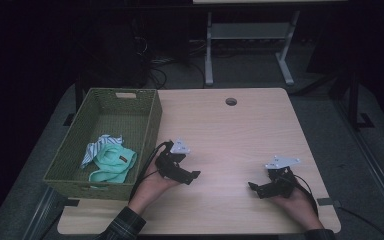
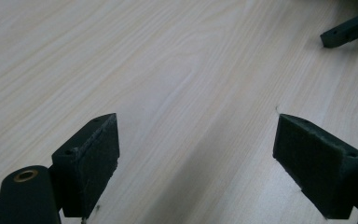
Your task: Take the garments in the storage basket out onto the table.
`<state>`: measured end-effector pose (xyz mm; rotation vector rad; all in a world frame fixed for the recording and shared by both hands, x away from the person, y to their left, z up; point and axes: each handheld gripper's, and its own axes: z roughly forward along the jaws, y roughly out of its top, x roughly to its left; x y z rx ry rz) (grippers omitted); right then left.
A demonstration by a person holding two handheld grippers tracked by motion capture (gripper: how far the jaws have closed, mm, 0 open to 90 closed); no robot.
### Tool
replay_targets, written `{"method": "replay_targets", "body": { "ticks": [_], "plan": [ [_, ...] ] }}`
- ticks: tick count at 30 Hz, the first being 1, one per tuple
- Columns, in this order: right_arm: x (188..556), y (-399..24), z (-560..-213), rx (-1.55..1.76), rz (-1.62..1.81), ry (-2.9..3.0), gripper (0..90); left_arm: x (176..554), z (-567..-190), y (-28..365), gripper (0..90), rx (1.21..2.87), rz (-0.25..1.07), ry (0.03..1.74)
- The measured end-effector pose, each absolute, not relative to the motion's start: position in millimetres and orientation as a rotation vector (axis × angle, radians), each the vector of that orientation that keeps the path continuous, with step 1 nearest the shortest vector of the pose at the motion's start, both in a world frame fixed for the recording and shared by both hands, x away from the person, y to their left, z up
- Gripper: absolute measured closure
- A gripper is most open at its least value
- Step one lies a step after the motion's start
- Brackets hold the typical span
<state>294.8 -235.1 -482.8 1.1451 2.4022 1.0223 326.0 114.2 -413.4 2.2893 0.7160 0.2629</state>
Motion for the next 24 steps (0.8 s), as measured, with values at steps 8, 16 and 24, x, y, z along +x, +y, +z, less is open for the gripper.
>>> {"method": "replay_targets", "body": {
  "ticks": [8,16,24],
  "plan": [
    [295,-235,-483,1.146,1.02,2.404,3.3,326,-407,116,14.0,2.295,0.252,0.702],
    [295,-235,-483,1.136,1.022,2.403,3.3,327,-399,115,14.0,2.297,0.215,0.678],
    [295,-235,-483,1.14,1.02,2.403,3.3,327,-393,115,14.0,2.289,0.212,0.67]
  ]
}}
